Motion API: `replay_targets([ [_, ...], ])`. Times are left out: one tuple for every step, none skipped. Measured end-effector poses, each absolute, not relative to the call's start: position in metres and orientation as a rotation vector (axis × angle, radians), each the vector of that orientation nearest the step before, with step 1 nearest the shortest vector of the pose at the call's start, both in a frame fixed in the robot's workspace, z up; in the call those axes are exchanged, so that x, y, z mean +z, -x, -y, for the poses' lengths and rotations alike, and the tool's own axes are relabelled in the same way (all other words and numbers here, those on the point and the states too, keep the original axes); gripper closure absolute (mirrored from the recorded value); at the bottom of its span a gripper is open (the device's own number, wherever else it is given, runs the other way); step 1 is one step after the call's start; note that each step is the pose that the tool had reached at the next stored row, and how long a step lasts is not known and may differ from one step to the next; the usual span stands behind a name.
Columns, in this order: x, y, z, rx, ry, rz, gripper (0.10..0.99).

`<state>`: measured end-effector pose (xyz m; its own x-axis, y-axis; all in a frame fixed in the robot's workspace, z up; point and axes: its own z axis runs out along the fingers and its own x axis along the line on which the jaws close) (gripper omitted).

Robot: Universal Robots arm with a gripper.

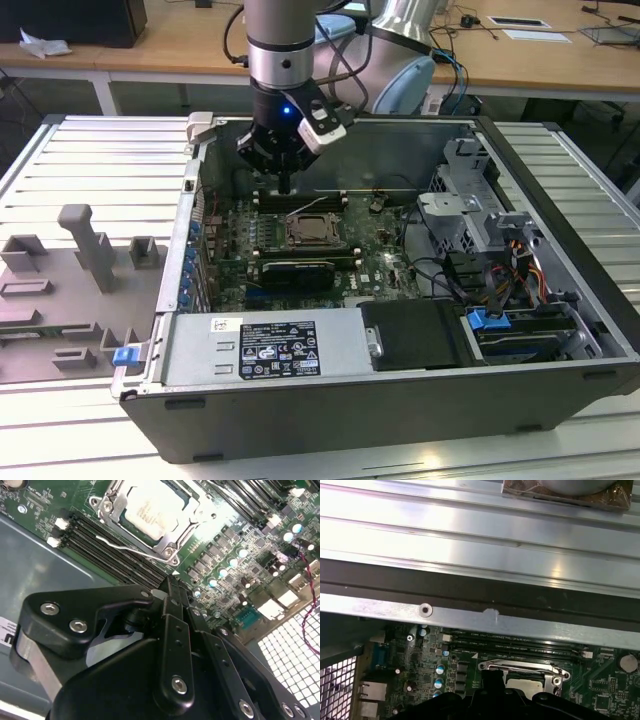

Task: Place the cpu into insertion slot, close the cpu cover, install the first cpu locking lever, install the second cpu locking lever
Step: 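Install the first cpu locking lever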

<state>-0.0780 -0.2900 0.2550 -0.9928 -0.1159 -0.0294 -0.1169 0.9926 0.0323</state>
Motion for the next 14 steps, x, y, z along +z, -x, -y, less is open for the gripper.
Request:
replay_targets([
  [0.255,0.076,0.29,0.053,0.179,-3.108,0.98],
  [0.254,0.075,0.29,0.053,0.177,-3.108,0.98],
  [0.254,0.072,0.29,0.053,0.174,-3.109,0.98],
  [0.253,0.071,0.29,0.053,0.173,-3.109,0.98],
  [0.253,0.069,0.29,0.054,0.171,-3.109,0.98],
  [0.252,0.068,0.29,0.055,0.17,-3.108,0.98],
  [0.25,0.067,0.29,0.062,0.168,-3.108,0.98],
  [0.249,0.066,0.29,0.074,0.16,-3.108,0.98],
  [0.247,0.066,0.29,0.091,0.146,-3.108,0.98],
  [0.246,0.065,0.29,0.107,0.13,-3.107,0.98],
  [0.245,0.065,0.29,0.108,0.108,-3.107,0.98],
  [0.243,0.064,0.29,0.108,0.089,-3.107,0.98],
  [0.241,0.061,0.29,0.108,0.086,-3.107,0.98],
  [0.238,0.058,0.29,0.108,0.086,-3.107,0.98],
])
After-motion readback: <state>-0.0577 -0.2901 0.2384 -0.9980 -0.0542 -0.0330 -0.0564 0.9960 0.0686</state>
